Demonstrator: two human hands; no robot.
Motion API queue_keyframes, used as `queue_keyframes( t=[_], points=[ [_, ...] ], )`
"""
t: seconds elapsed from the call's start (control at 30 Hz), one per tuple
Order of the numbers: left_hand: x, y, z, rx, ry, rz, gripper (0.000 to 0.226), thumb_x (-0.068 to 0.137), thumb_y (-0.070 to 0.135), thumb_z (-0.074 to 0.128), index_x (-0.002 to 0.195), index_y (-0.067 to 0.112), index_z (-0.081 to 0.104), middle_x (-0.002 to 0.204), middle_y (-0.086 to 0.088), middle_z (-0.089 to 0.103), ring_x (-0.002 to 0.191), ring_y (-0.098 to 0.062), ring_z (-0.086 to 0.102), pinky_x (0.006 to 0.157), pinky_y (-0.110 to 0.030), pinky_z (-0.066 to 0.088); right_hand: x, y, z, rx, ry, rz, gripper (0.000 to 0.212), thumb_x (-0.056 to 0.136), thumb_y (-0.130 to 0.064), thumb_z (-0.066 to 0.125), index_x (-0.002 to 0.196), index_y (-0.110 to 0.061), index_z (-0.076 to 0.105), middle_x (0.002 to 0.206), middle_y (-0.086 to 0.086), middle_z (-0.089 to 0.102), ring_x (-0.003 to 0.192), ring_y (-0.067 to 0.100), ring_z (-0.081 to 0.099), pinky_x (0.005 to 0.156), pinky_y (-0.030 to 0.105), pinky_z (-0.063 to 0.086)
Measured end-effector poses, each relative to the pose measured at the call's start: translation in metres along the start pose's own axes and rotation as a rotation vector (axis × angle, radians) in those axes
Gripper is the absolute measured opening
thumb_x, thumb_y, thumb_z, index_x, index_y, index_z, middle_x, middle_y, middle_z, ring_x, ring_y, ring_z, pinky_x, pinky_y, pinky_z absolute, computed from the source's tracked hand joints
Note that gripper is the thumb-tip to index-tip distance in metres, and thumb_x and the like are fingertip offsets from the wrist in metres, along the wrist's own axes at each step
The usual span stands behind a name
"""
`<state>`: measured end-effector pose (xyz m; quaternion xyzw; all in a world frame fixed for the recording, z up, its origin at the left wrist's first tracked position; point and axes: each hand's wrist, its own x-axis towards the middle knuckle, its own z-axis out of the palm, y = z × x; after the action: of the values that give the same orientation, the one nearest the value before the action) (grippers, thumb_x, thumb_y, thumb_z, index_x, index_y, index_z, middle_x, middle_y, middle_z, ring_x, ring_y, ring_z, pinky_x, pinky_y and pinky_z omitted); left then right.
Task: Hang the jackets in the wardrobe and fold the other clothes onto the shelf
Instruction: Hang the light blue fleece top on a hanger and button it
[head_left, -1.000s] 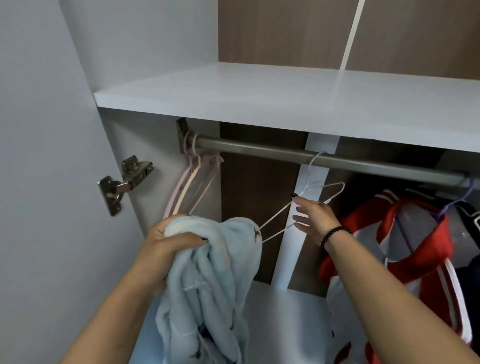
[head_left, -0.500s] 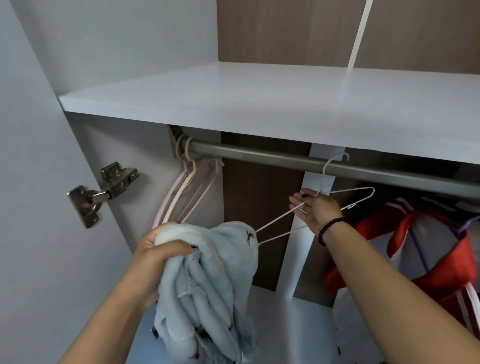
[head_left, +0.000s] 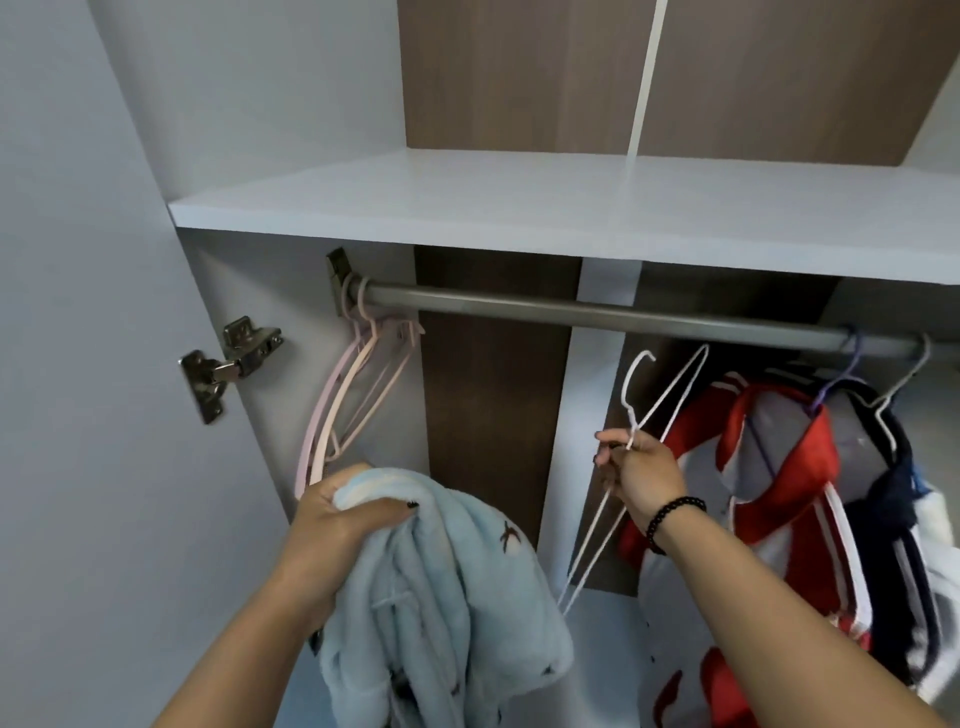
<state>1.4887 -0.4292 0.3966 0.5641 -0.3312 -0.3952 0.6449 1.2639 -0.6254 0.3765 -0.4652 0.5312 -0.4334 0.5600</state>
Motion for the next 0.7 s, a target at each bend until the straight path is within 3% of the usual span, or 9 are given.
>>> queue_keyframes(
  t=[0.1,0.2,0.3,0.37,0.47,0.53,0.6,0.7],
  points=[
    [-0.022,0.003,0.001,0.093,-0.016,0.030,0.016,0.058,0.016,0.081,0.068,0.023,0.072,0.074,-0.008,0.071,0.068,-0.018,0.067,0.064,-0.032,0.051,-0.033,0.016,-0.013,-0.120,0.007,-0.006,0.020,0.097,-0.010,0.043,0.096,-0.006,0.063,0.060,0.004,0.048,0.048,0.013,0.039,0.046,0.025,0.033],
    [-0.041,-0.002,-0.004,0.246,0.030,0.098,0.025,0.074,0.005,0.079,0.067,0.027,0.072,0.069,0.000,0.071,0.063,-0.007,0.065,0.058,-0.022,0.051,-0.072,0.028,-0.029,-0.311,0.009,-0.068,0.024,0.097,-0.027,0.048,0.088,-0.012,0.064,0.059,0.000,0.044,0.048,0.014,0.037,0.047,0.026,0.030],
    [-0.059,-0.006,-0.011,0.427,0.106,0.153,0.015,0.076,0.011,0.079,0.069,0.018,0.068,0.063,0.007,0.067,0.055,0.003,0.058,0.052,-0.012,0.045,-0.116,0.036,-0.042,-0.462,0.031,-0.166,0.032,0.096,-0.034,0.051,0.072,-0.013,0.052,0.060,0.004,0.047,0.054,0.018,0.043,0.053,0.029,0.034],
    [-0.069,-0.009,-0.017,0.584,0.134,0.195,0.017,0.076,0.018,0.079,0.069,0.019,0.064,0.059,0.008,0.063,0.054,0.004,0.056,0.049,-0.010,0.041,-0.146,0.040,-0.048,-0.484,0.011,-0.218,0.035,0.096,-0.031,0.051,0.066,-0.014,0.044,0.055,0.004,0.047,0.052,0.018,0.044,0.053,0.029,0.035],
    [-0.083,-0.014,-0.027,0.801,0.147,0.220,0.019,0.077,0.030,0.076,0.072,0.020,0.062,0.067,0.006,0.062,0.061,-0.003,0.057,0.051,-0.014,0.037,-0.186,0.046,-0.054,-0.435,-0.044,-0.221,0.033,0.097,-0.015,0.050,0.064,-0.012,0.051,0.047,0.003,0.052,0.040,0.011,0.045,0.045,0.023,0.037],
    [-0.092,-0.018,-0.034,0.854,0.141,0.217,0.015,0.078,0.031,0.075,0.078,0.020,0.064,0.073,0.005,0.064,0.068,-0.011,0.059,0.057,-0.020,0.040,-0.211,0.050,-0.057,-0.398,-0.097,-0.182,0.032,0.096,-0.006,0.048,0.065,-0.006,0.057,0.053,0.010,0.056,0.041,0.014,0.047,0.042,0.023,0.037],
    [-0.102,-0.023,-0.041,0.902,0.126,0.210,0.013,0.080,0.030,0.074,0.083,0.020,0.065,0.080,0.001,0.066,0.076,-0.021,0.061,0.065,-0.030,0.042,-0.231,0.053,-0.062,-0.420,-0.149,-0.173,0.032,0.096,-0.004,0.047,0.066,-0.006,0.059,0.049,0.003,0.056,0.040,0.010,0.046,0.042,0.021,0.037],
    [-0.112,-0.025,-0.051,0.931,0.124,0.248,0.010,0.080,0.022,0.073,0.080,0.019,0.063,0.082,-0.002,0.064,0.076,-0.023,0.058,0.063,-0.028,0.036,-0.253,0.052,-0.066,-0.458,-0.160,-0.226,0.026,0.094,-0.006,0.053,0.070,-0.010,0.063,0.050,-0.010,0.053,0.048,0.003,0.047,0.052,0.017,0.039]
  ],
)
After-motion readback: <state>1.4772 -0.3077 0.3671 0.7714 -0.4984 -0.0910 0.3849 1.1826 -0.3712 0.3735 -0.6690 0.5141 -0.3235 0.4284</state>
